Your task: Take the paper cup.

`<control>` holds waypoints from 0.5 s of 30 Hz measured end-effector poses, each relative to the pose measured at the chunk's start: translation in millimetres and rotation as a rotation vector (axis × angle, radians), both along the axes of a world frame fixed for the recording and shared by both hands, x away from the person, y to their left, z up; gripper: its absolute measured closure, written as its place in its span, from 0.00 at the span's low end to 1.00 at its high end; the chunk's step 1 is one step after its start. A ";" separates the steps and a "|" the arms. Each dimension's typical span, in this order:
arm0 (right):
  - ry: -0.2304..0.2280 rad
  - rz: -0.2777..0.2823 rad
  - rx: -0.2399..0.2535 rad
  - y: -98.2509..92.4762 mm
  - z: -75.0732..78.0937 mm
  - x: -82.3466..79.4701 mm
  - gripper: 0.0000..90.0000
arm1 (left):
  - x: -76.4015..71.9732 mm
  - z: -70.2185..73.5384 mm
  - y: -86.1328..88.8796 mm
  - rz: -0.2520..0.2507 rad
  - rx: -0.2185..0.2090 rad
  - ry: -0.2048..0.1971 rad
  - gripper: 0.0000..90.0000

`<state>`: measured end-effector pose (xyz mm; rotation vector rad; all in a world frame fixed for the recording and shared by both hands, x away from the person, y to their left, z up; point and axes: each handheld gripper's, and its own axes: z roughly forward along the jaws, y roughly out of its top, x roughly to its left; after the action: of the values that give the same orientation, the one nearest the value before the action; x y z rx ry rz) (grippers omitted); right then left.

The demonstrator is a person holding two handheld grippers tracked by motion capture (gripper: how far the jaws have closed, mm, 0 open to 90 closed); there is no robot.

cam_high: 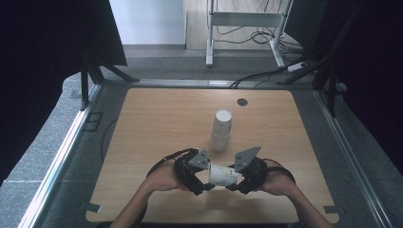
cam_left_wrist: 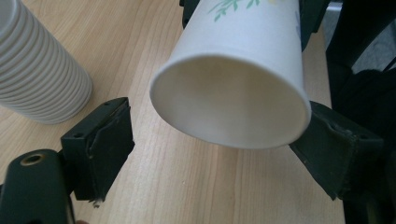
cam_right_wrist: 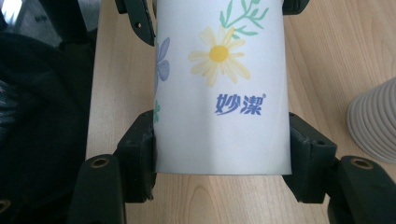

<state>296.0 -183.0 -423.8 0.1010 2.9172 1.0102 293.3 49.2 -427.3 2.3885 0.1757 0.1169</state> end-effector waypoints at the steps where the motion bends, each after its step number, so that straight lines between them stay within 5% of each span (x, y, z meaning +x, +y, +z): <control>1: -0.002 0.005 0.011 -1.5 -1.3 0.1 0.41 | -0.3 -0.8 0.8 0.001 -0.011 0.005 0.16; 8: -0.012 0.009 0.090 -9.2 -12.1 0.0 0.41 | -2.1 -5.7 4.3 0.003 -0.073 0.020 0.16; 15: 0.029 0.009 0.177 -15.8 -21.7 1.0 0.41 | -3.2 -8.3 10.1 0.013 -0.164 0.046 0.17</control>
<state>297.0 -198.8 -445.5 0.1108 2.8496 1.2767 290.1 59.3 -435.6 2.2277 0.2137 0.0516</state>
